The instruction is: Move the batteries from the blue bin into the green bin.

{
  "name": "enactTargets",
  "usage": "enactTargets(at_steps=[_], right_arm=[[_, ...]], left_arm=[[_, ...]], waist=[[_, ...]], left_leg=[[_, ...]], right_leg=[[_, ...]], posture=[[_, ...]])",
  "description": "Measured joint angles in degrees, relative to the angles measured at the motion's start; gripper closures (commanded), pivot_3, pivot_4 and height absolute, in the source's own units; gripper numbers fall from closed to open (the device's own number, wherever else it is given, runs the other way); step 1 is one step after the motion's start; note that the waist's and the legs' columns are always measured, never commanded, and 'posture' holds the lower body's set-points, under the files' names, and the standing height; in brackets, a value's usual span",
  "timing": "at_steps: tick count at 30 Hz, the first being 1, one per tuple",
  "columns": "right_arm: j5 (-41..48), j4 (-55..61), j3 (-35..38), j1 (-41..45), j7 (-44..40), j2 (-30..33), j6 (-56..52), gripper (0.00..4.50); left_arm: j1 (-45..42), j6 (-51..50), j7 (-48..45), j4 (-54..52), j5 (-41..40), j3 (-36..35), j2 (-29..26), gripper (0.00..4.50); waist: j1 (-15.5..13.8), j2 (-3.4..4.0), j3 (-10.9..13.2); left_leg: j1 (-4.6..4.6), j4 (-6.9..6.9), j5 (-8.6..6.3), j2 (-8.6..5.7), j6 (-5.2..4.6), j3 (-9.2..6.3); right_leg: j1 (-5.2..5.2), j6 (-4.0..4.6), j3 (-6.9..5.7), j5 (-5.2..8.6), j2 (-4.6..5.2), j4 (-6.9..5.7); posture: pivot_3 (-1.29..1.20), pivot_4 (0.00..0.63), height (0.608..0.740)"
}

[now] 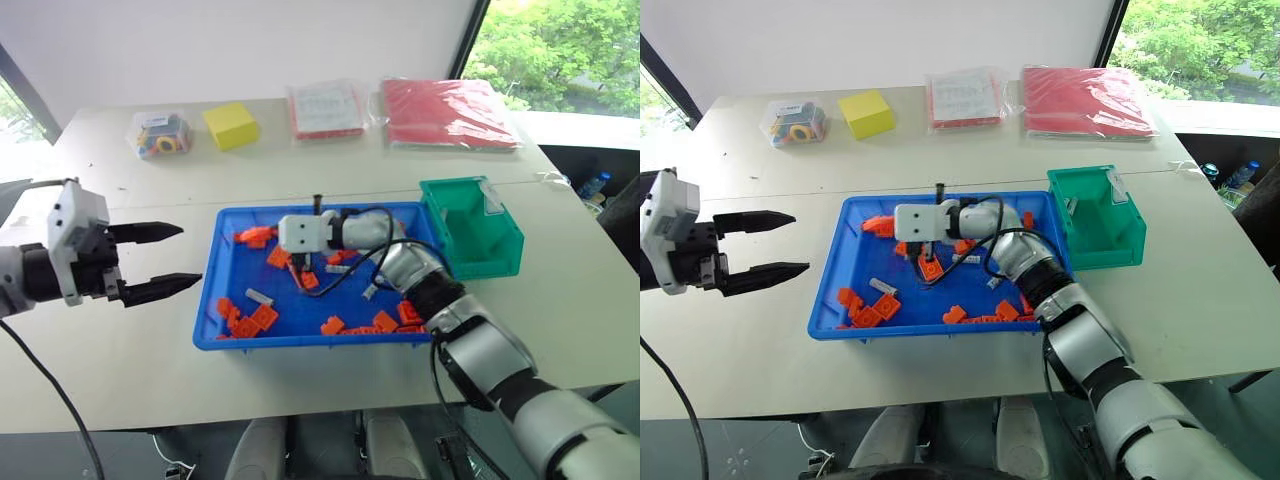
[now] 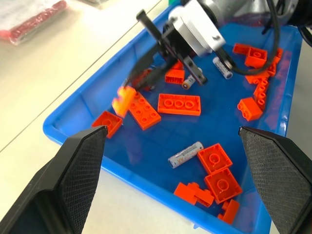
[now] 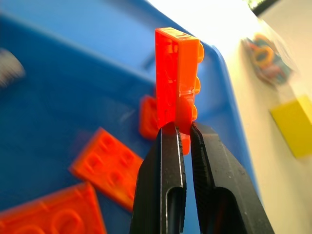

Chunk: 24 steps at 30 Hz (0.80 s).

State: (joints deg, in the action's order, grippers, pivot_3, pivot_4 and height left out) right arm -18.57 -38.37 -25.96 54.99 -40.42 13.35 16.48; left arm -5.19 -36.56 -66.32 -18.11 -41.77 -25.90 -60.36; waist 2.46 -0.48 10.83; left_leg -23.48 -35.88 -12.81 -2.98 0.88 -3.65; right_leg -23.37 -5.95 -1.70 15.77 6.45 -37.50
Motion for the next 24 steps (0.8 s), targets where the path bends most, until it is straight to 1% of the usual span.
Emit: enactTargets(at_steps=[4,7,9,11,13,17,18,20,22,24], right_arm=[[-1.36,-2.43,0.42,0.16,1.87,1.92,1.18,1.34],[0.9,0.32,1.62,-1.47,-0.86,1.75,-0.97,1.34],[4.52,5.86,2.5,-4.04,-5.17,1.71,-5.52,1.34],[8.36,12.99,3.3,-6.2,-9.41,1.7,-12.3,1.34],[12.33,21.87,4.71,-7.56,-12.45,1.85,-22.9,1.34],[19.69,38.24,7.55,-7.59,-14.76,1.85,-48.62,1.34],[21.74,41.9,7.57,-7.6,-15.03,1.89,-57.25,1.34],[24.59,46.06,6.79,-7.62,-15.2,2.0,-67.88,1.34],[26.78,48.99,5.26,-7.62,-15.08,2.69,-75.42,1.34],[28.4,49.93,3.85,-7.62,-13.88,2.08,-81.36,1.34]], left_arm=[[-0.23,0.67,-0.09,0.37,0.08,0.46,0.0,0.0],[-0.89,1.02,-0.11,0.49,0.08,0.69,0.0,0.0],[-0.91,1.03,-0.16,0.53,0.07,0.81,0.0,0.0],[-0.89,1.02,-0.29,0.56,0.06,0.88,0.0,0.0],[-0.65,0.99,-0.57,0.51,0.02,0.88,0.0,0.0],[-0.1,0.84,-0.89,0.16,-0.05,0.88,0.0,0.0],[-0.08,0.79,-0.96,0.02,-0.08,0.88,0.0,0.0],[-0.07,0.68,-1.05,-0.07,-0.11,0.88,0.0,0.0],[-0.07,0.54,-1.19,-0.07,-0.11,0.88,-0.01,0.0],[-0.07,0.37,-1.54,-0.07,-0.12,0.92,-0.06,0.0]], waist=[[0.22,0.0,0.0],[0.17,0.0,0.0],[0.02,0.0,0.0],[-0.04,0.0,0.01],[-0.1,0.0,0.01],[-0.18,-0.01,0.0],[-0.23,-0.01,0.0],[-0.23,-0.01,0.0],[-0.24,-0.01,0.0],[-0.18,-0.01,0.0]], left_leg=[[0.0,0.04,0.0,0.02,0.0,0.03],[0.0,0.04,0.0,0.09,-0.01,0.03],[0.0,0.04,0.0,0.1,-0.01,0.03],[0.0,0.0,0.0,0.09,-0.01,0.03],[-0.01,-0.01,0.0,0.09,-0.02,0.03],[0.0,-0.01,-0.01,0.12,-0.03,-0.01],[0.0,-0.01,-0.01,0.12,-0.03,-0.01],[0.0,-0.01,-0.02,0.11,-0.04,0.0],[-0.01,-0.01,-0.02,0.1,-0.04,0.01],[-0.01,-0.01,-0.02,0.1,-0.04,0.01]], right_leg=[[-0.04,0.0,0.02,0.0,-0.02,0.0],[-0.03,0.0,0.02,0.0,-0.07,0.0],[-0.01,0.0,0.02,0.0,-0.06,0.0],[0.01,0.0,0.02,0.0,-0.05,0.0],[0.01,0.0,0.02,0.0,-0.04,0.0],[0.0,0.0,0.01,0.0,-0.05,0.0],[0.0,0.01,0.01,0.0,-0.04,0.0],[-0.01,0.01,0.01,0.0,-0.02,0.0],[-0.01,0.01,0.01,0.01,0.02,0.01],[-0.02,0.01,0.01,0.01,0.06,0.01]], posture=[[0.0,0.15,0.736],[0.0,0.15,0.736],[0.0,0.15,0.736],[0.0,0.15,0.736],[0.0,0.15,0.736],[0.0,0.15,0.736],[0.0,0.15,0.736],[0.0,0.15,0.736],[0.0,0.15,0.736],[0.0,0.15,0.736]])
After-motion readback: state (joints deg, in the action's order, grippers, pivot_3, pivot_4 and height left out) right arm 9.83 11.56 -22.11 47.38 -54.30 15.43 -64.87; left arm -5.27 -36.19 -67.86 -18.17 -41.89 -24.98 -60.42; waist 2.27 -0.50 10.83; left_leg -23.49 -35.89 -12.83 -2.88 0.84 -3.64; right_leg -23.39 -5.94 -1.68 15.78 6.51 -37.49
